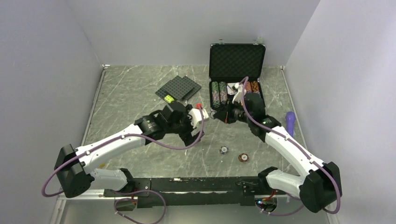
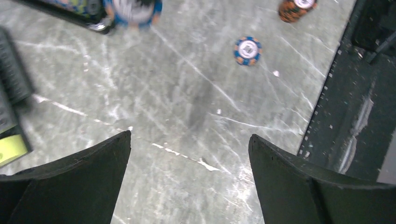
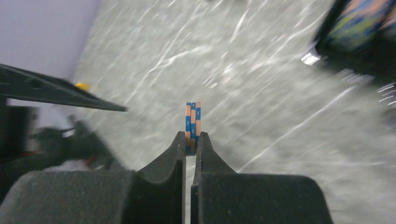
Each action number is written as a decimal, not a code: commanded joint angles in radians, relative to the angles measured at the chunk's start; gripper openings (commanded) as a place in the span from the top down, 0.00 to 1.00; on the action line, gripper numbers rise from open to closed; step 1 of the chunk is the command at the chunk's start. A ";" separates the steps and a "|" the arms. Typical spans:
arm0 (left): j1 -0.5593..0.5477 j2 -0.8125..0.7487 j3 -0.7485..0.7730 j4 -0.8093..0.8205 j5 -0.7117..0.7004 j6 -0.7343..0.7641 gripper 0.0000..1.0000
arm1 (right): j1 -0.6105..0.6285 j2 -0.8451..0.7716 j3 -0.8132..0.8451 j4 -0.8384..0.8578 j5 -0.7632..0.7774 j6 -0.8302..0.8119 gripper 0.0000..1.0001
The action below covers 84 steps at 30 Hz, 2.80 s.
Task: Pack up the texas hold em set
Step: Pick up the poker chip from the center of the board, then place the poker chip in the chip case.
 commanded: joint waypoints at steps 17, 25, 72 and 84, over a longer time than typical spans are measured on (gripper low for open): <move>0.178 -0.127 0.006 0.046 0.033 -0.106 0.00 | -0.062 0.503 0.381 -0.015 0.418 -1.215 1.00; 0.183 -0.129 0.008 0.045 0.037 -0.106 0.01 | -0.063 0.686 0.528 -0.162 0.423 -1.334 1.00; 0.198 -0.082 0.011 0.048 0.061 -0.112 0.01 | -0.053 0.721 0.456 -0.010 0.514 -1.372 0.99; 0.197 -0.072 0.010 0.048 0.065 -0.113 0.01 | -0.051 0.712 0.385 0.162 0.581 -1.393 0.84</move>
